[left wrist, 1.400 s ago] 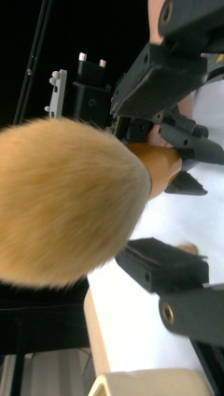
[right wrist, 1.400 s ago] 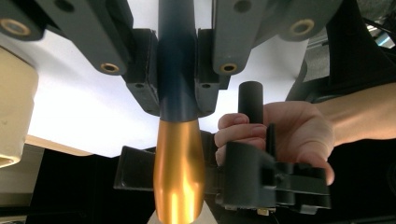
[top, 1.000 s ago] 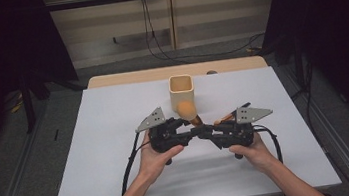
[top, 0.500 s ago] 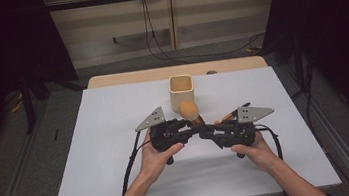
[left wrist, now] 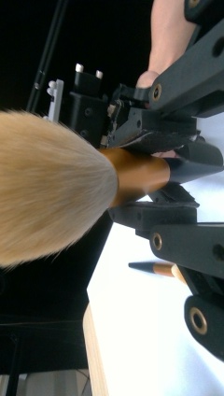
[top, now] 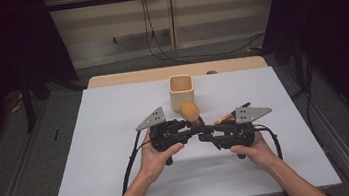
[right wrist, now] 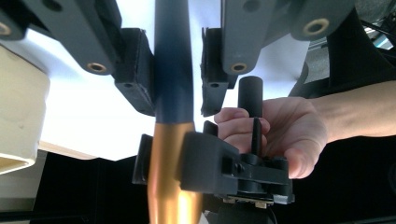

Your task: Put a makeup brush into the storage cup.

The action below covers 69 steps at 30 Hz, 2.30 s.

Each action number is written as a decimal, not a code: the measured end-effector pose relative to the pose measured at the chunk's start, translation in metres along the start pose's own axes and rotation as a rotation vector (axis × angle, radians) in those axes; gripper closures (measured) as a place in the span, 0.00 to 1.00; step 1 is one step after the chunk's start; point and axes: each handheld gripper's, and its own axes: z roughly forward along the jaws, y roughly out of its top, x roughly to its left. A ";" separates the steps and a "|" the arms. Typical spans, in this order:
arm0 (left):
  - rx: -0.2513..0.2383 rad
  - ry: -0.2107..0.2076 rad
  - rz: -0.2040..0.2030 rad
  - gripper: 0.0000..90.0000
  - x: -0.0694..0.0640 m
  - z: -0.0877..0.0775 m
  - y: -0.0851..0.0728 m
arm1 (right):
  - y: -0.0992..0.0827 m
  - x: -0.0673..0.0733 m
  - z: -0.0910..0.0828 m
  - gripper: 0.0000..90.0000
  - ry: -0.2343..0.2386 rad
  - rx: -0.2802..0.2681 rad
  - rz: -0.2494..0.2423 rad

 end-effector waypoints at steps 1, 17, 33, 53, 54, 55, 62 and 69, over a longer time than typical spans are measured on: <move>0.000 0.001 0.000 0.73 0.000 0.000 0.000 | 0.000 0.000 0.001 0.67 0.001 0.006 -0.001; 0.025 0.043 0.005 0.73 0.002 -0.004 0.002 | 0.001 0.001 0.002 0.10 -0.076 0.114 0.046; 0.059 0.082 0.030 0.73 0.005 -0.014 0.005 | 0.002 0.000 -0.005 0.02 -0.150 0.088 0.051; 0.076 0.149 0.036 0.73 0.020 -0.036 0.019 | -0.013 0.013 -0.046 0.03 -0.344 0.031 0.031; 0.077 0.156 0.041 0.73 0.020 -0.038 0.021 | -0.014 0.014 -0.048 0.03 -0.350 0.027 0.030; 0.075 0.154 0.042 0.73 0.021 -0.039 0.023 | -0.015 0.016 -0.050 0.02 -0.361 0.025 0.032; 0.065 0.181 0.052 0.73 0.026 -0.042 0.036 | -0.023 0.019 -0.060 0.01 -0.426 0.020 -0.002; 0.042 0.192 0.051 0.73 0.030 -0.048 0.042 | -0.029 0.021 -0.074 0.00 -0.472 0.007 0.012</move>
